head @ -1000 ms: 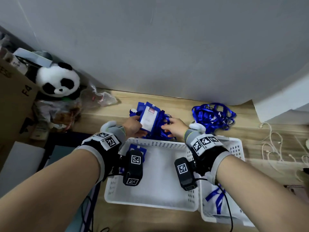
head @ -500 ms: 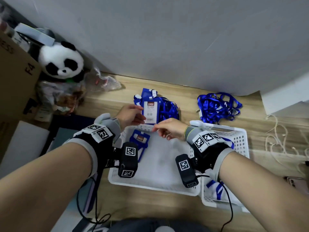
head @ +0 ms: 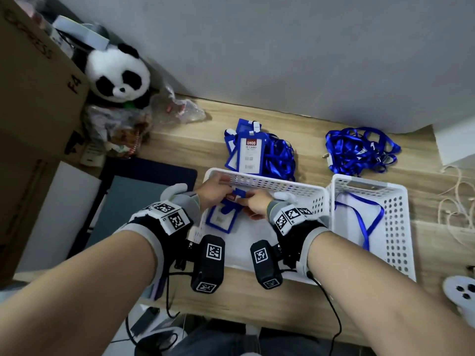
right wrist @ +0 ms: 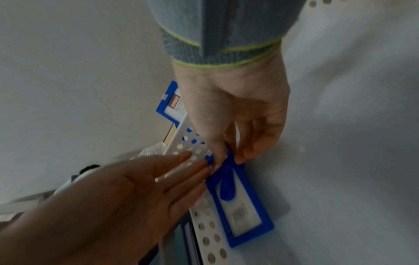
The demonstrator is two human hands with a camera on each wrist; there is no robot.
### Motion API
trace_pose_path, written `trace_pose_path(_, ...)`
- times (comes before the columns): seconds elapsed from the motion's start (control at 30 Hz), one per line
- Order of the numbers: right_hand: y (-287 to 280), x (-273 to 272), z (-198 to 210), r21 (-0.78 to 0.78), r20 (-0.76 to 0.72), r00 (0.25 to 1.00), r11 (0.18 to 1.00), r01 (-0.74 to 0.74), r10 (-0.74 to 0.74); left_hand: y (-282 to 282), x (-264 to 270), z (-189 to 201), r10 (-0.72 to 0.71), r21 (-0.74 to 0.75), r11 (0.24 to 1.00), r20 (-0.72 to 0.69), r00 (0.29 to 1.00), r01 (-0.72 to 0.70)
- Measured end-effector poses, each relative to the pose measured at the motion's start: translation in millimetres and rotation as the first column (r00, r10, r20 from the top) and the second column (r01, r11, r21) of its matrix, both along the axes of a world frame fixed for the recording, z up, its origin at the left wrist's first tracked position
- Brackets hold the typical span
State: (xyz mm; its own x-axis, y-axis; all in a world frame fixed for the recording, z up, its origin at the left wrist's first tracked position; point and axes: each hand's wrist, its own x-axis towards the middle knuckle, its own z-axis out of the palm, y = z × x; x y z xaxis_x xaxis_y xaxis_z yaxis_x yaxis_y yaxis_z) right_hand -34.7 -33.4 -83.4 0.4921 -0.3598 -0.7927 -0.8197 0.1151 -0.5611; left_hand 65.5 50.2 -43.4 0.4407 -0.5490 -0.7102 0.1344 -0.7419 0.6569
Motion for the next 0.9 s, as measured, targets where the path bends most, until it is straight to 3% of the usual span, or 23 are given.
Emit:
trace_pose_path(0.1, 1, -4, 0, -0.044, -0.026, 1.0, 0.999, 0.007, -0.008, 1, 1, 0, 0.013, -0.017, 1.0, 0.054, 0.998, -0.012)
trace_pose_path(0.2, -9, -19, 9, 0.028, 0.0, 0.998, 0.998, 0.056, -0.056, 1, -1, -1, 0.015, -0.04, 0.999, 0.063, 0.998, -0.013)
trace_pose_path(0.3, -25, -36, 25, 0.137, 0.077, 0.982, 0.978, 0.159, -0.17, 1, -14, 0, 0.017, -0.041, 0.999, -0.032, 0.999, -0.018)
trace_pose_path(0.4, -38, -49, 44, 0.137, 0.143, 0.961, 0.966, 0.217, -0.236, -4, -30, 6, 0.001, -0.056, 0.998, -0.127, 0.992, -0.009)
trace_pose_path(0.57, -47, -67, 68, -0.018, 0.116, 0.99, 0.996, 0.084, -0.081, -18, -41, 21, -0.014, -0.133, 0.991, -0.058, 0.998, 0.006)
trace_pose_path(0.9, -62, -97, 97, -0.268, 0.29, 0.943, 0.933, 0.242, -0.162, -40, -53, 50, 0.053, -0.211, 0.975, -0.103, 0.993, -0.074)
